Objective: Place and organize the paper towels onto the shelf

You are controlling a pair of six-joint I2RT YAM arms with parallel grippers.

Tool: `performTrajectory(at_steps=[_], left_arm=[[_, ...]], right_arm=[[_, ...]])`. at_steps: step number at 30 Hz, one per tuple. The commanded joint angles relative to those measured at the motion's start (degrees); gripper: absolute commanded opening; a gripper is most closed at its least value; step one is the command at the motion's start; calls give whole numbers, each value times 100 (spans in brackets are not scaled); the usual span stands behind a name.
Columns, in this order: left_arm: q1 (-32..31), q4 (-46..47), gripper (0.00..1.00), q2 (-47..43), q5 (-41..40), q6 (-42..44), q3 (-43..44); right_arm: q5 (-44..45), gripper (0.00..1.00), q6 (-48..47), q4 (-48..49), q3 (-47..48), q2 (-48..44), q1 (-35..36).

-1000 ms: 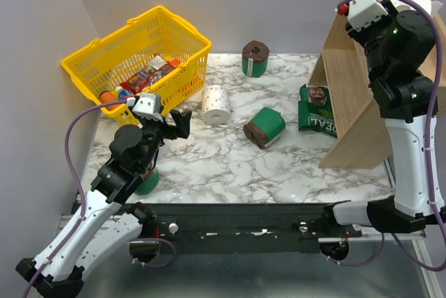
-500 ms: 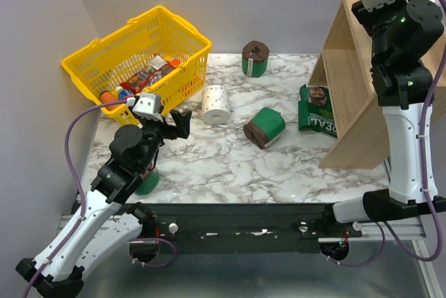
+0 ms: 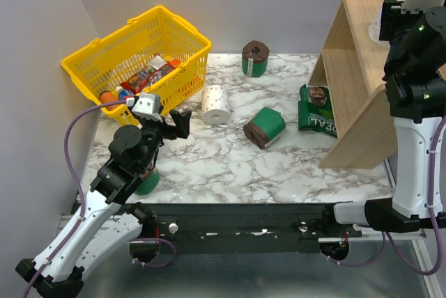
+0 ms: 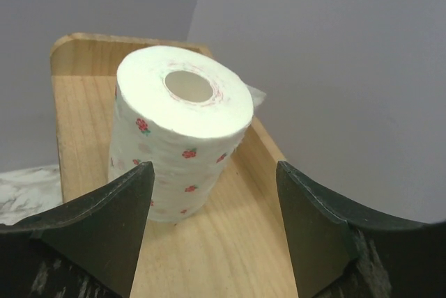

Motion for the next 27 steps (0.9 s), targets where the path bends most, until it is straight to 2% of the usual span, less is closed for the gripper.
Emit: performTrajectory(at_steps=[1, 4, 10, 17, 27], left_arm=[[-39, 16, 99, -74, 64, 16, 5], [-39, 7, 99, -92, 55, 16, -3], [-39, 7, 99, -136, 64, 7, 5], [-39, 7, 99, -153, 73, 7, -3], [-39, 25, 99, -136, 108, 7, 23]], right_arm=[[-560, 78, 1265, -1083, 154, 85, -320], [-992, 76, 1575, -1286, 138, 77, -505], [-1203, 74, 1646, -1216, 146, 261, -628], [-1054, 69, 1532, -664, 155, 612, -795], [-1361, 69, 1321, 58, 339, 1149, -857]])
